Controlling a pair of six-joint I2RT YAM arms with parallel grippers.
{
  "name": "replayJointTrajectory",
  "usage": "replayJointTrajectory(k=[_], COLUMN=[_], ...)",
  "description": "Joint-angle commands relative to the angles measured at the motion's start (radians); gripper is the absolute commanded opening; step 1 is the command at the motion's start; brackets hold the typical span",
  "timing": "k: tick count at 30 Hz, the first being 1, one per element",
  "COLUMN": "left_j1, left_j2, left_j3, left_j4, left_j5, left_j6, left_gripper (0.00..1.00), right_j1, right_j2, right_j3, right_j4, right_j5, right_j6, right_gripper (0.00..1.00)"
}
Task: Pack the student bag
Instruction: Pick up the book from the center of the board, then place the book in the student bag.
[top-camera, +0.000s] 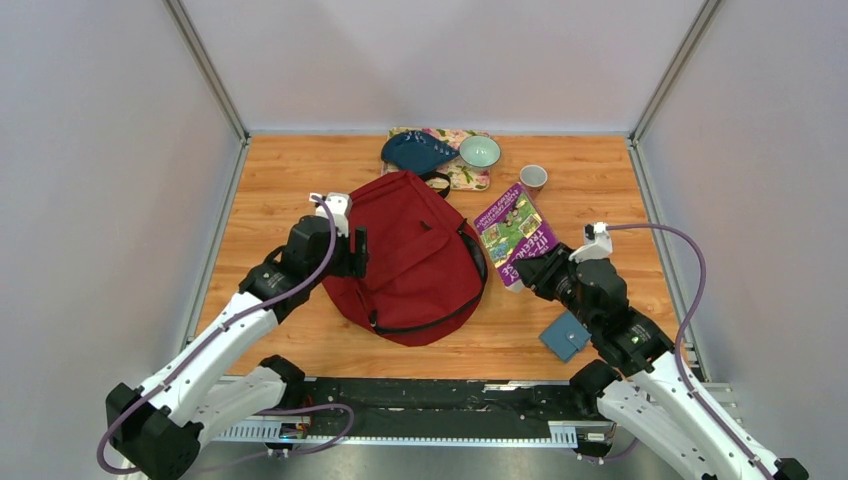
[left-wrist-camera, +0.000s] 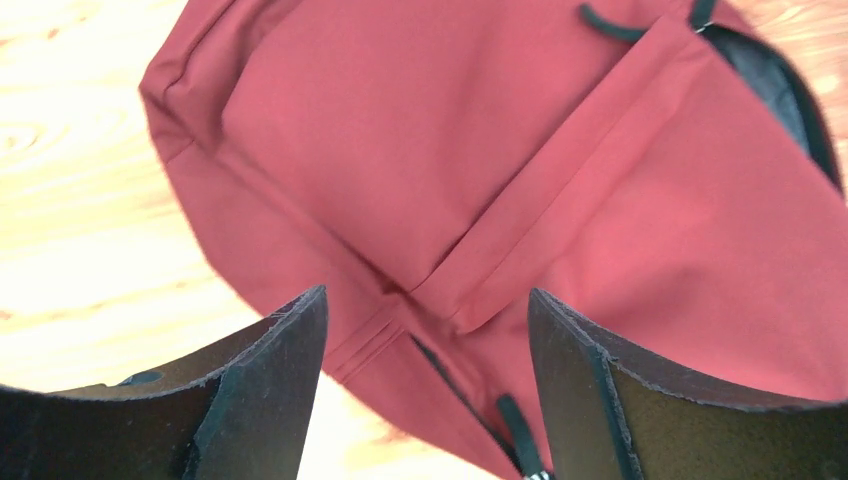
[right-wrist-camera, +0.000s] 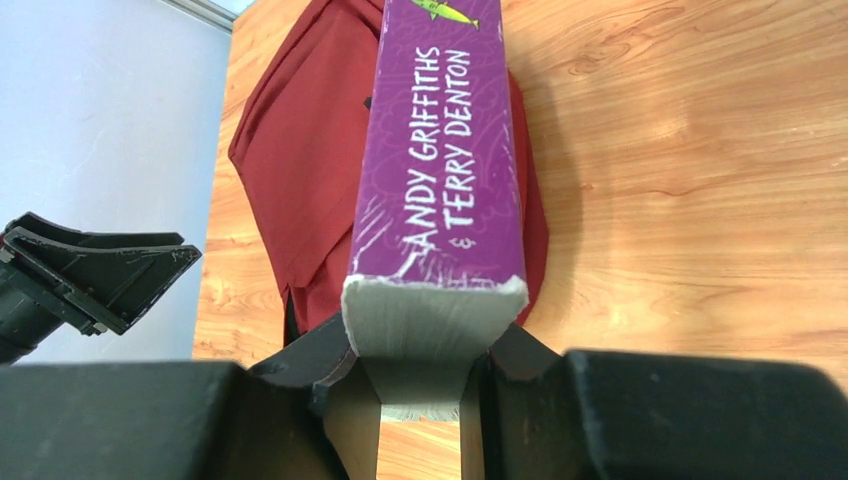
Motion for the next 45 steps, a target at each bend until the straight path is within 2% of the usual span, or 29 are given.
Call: replayJointTrajectory(k=[1,7,11,16,18,23,29,36,40,45], left_j1=[0.001,0.001,0.002,0.002,0.002,0.002,0.002,0.002,0.002,0.001], left_j2=[-0.050,-0.085,-0.191,-0.379,-0.402,-0.358,-0.346,-0.381,-0.338,-0.271], left_j3=[0.034,0.068,0.067,-0.008,-0.015,0.037,0.054,0.031,0.017,0.020], left_j4=[-0.124,-0.303,-0.383,-0.318,-0.311,-0.411,-0.446,-0.443,-0.434,-0.399], left_j5=[-0.090,-0.224,-0.210,-0.144,-0.133,-0.077,-0.032,0.003,0.055,0.136], left_j6=[-0.038,-0.222,-0.276,-0.250,-0.270,-0.289,-0.296,-0.298,-0.304,-0.287], left_gripper=[0.80,0.81,0.81,0.82,0.82,0.82,0.82,0.82,0.83,0.83], right_j1=[-0.001,-0.001,0.002,0.000,0.000,0.000,0.000,0.000,0.000,0.000], right_j2=[-0.012,0.025,0.047,0.039,0.028,0.001,-0.024,-0.042,-0.028,-0.062], right_j3=[0.090,0.138,0.178,0.185,0.192,0.198,0.190,0.210,0.250,0.259], right_j4=[0.049,0.010,-0.007,-0.027,-0.037,-0.079,-0.096,-0.137,-0.207,-0.277], right_j5=[0.027,0.012,-0.024,-0.048,-0.054,-0.048,-0.024,-0.037,-0.100,-0.108], right_j6=[-0.030,-0.067,-0.088,-0.090,-0.084,-0.081,-0.088,-0.128,-0.154,-0.140], right_gripper=[0.00,0.00,0.00,0.00,0.00,0.00,0.00,0.00,0.00,0.00])
